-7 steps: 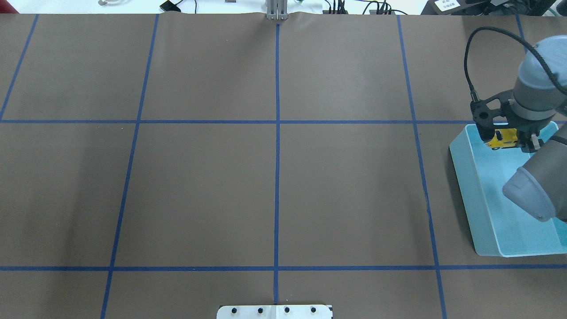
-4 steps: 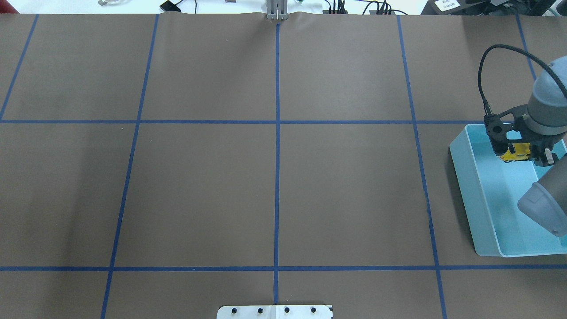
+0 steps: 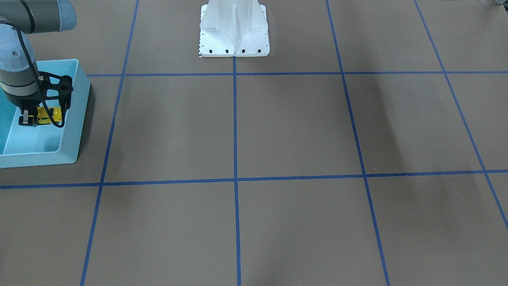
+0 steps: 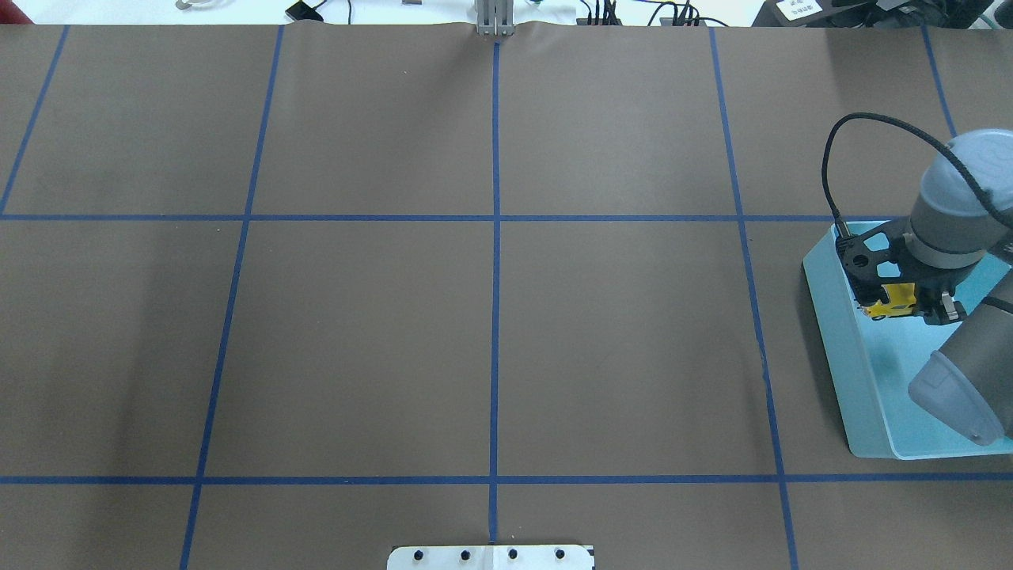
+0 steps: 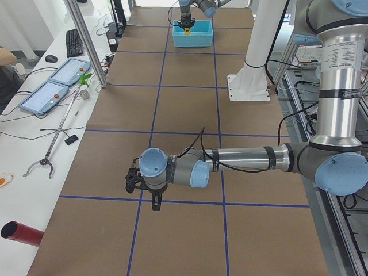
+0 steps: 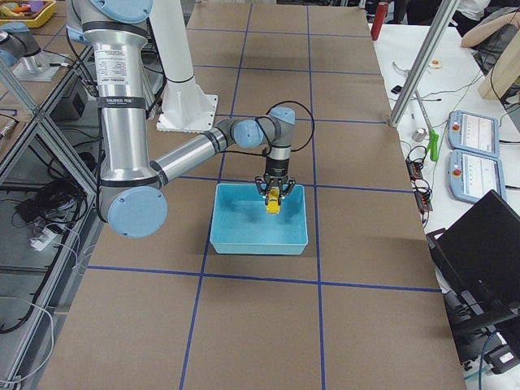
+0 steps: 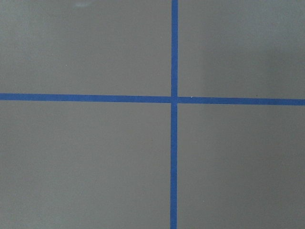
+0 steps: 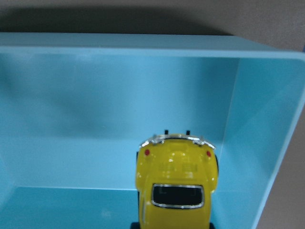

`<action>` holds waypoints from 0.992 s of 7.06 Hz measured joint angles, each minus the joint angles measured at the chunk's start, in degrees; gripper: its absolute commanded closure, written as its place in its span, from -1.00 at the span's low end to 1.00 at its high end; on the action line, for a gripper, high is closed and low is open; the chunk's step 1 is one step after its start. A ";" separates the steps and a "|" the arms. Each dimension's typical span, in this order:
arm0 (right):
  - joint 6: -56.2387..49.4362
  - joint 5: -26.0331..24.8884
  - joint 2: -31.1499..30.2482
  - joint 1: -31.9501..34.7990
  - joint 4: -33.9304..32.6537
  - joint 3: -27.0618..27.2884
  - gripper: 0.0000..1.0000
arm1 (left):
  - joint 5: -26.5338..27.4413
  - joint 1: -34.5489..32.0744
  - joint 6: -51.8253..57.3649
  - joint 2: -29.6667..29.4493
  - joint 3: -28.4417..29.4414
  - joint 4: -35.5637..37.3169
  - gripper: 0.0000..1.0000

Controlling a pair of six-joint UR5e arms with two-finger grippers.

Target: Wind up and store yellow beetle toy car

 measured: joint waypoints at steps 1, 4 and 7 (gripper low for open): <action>-0.13 0.47 0.00 -0.30 0.58 0.00 -1.00 | 0.00 0.00 0.00 0.00 0.01 0.00 -1.00; -0.08 1.23 -0.04 2.53 0.94 0.45 -1.00 | 0.00 0.00 0.00 0.00 0.08 0.00 -1.00; 4.02 5.96 -0.06 17.49 0.75 0.26 -1.00 | 0.00 0.00 0.00 0.00 0.09 -0.03 -1.00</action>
